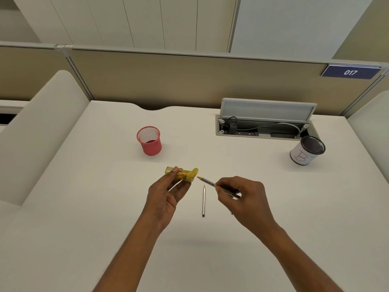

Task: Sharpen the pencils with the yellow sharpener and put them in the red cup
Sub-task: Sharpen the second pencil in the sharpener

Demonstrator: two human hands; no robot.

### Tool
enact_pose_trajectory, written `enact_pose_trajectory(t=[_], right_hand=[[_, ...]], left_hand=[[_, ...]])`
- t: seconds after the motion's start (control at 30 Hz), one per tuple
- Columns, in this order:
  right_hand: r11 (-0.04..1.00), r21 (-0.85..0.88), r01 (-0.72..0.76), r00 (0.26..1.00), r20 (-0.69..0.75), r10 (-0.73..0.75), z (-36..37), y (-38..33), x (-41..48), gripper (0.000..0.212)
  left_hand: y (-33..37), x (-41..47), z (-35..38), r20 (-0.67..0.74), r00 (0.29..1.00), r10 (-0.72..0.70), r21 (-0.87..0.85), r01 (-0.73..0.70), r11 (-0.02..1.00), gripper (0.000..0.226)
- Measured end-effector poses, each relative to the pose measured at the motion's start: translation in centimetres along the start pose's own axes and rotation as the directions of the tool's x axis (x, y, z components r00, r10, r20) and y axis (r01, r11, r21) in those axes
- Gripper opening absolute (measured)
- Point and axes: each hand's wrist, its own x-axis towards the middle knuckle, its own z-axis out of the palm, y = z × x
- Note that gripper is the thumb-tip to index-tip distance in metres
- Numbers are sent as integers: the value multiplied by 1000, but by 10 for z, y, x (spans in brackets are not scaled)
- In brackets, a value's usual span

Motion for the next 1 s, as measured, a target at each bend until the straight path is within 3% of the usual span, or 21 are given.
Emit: enact_pose_trajectory(t=[0.27, 0.47, 0.67, 0.87, 1.0], right_hand=[[993, -58, 101, 995, 18, -101, 2, -3, 2, 14], [945, -214, 249, 968, 47, -245, 8, 0, 5, 9], [805, -436, 402, 908, 72, -414, 14, 5, -1, 16], [526, -652, 546, 790, 192, -582, 18, 14, -9, 32], [498, -673, 547, 771, 174, -612, 20, 14, -8, 29]], left_hand=[[0, -6, 1, -2, 1000, -2, 4, 2, 1000, 14], [-5, -10, 3, 16, 1000, -13, 42, 12, 999, 16], [-2, -13, 2, 22, 1000, -1, 44, 0, 999, 22], [1, -17, 4, 26, 1000, 14, 55, -16, 998, 41], [1, -19, 2, 32, 999, 21, 85, -24, 996, 39]])
